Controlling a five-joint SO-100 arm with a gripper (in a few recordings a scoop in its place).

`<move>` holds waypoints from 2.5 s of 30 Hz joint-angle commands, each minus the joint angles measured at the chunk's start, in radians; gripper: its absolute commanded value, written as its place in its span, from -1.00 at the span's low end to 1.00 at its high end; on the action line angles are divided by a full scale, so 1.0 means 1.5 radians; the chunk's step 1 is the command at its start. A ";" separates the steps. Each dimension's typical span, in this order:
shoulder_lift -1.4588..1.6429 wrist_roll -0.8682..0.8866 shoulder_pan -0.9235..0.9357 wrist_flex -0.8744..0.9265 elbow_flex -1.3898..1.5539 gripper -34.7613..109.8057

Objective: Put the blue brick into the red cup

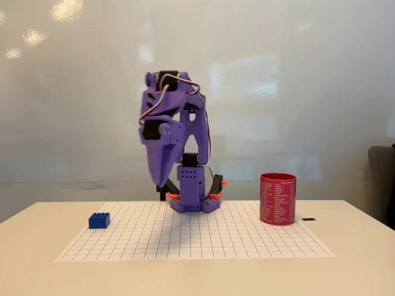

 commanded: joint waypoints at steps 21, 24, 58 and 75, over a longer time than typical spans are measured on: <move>-0.062 0.313 0.469 -0.043 0.071 -0.52; -0.052 0.300 0.477 -0.099 0.149 -0.52; -0.102 0.201 0.481 -0.165 0.307 0.20; -0.153 0.156 0.499 -0.237 0.332 -0.52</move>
